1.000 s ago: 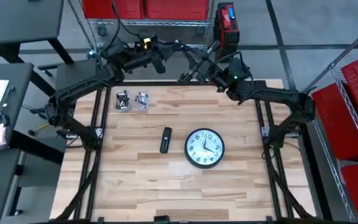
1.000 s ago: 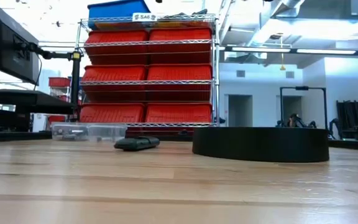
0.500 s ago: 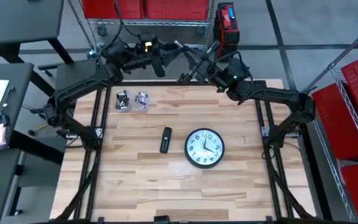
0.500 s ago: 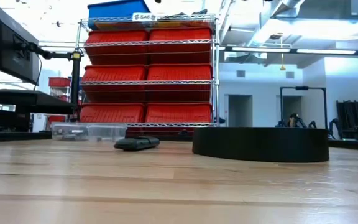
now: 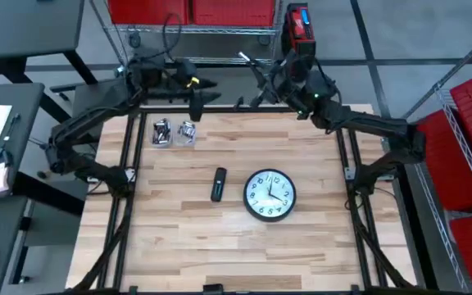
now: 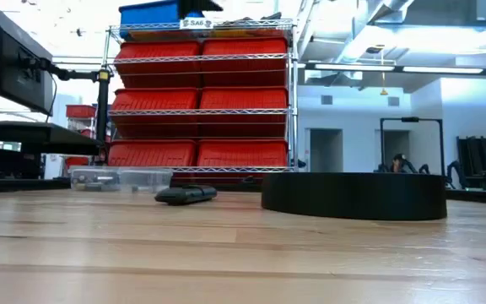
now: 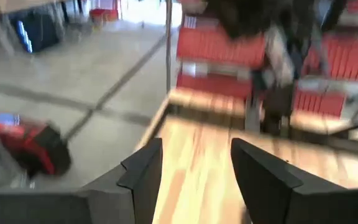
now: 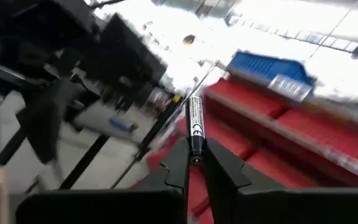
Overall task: Insert battery
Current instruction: Insert the silver battery into the remote
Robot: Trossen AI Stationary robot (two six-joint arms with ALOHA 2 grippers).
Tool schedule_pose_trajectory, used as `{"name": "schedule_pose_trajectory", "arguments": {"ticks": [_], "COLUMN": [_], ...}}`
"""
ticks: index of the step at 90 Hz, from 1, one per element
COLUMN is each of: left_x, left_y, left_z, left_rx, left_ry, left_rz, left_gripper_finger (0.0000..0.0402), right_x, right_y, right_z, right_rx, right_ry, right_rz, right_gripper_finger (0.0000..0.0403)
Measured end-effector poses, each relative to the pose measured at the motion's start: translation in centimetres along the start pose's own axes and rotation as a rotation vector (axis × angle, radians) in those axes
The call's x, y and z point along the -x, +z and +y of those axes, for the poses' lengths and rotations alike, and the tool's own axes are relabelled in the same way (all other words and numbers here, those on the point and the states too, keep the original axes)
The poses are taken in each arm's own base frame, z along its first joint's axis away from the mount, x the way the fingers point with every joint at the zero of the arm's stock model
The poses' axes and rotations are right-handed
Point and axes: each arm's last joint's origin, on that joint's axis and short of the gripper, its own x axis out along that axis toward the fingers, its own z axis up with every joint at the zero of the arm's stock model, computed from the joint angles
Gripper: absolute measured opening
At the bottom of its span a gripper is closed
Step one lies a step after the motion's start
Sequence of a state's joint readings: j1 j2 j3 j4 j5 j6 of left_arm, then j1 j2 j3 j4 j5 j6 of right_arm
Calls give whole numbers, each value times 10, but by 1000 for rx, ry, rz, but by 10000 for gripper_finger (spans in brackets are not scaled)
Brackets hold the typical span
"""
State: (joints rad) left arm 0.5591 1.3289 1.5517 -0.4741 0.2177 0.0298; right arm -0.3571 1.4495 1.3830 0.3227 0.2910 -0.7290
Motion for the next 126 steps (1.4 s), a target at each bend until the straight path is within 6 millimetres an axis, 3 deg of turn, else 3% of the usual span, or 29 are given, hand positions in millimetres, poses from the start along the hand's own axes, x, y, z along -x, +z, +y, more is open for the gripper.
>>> {"name": "schedule_pose_trajectory", "arguments": {"ticks": [25,50,66,96,116,126], "left_x": [-1,-28,-40,-58,-86,-98], "left_y": [-39,-118,-160,-183,-216,-238], "left_z": [-2,-17,-46,-114,-165,-180], "left_rx": [121,282,395,573,650,665], "left_ry": [21,12,-13,-1,-13,53], "left_rz": [371,664,741,648,678,718], "left_gripper_finger": [171,171,171,169,147,131], "right_x": [24,36,35,35,35,35], "right_y": [-10,-33,-38,-37,-36,-36], "right_z": [-13,-12,-9,-8,-6,-5], "right_rx": [-87,-112,-75,-10,-19,-18], "right_ry": [131,228,253,327,363,367], "right_rz": [223,456,484,436,413,415], "right_gripper_finger": [19,19,19,19,19,19]}}
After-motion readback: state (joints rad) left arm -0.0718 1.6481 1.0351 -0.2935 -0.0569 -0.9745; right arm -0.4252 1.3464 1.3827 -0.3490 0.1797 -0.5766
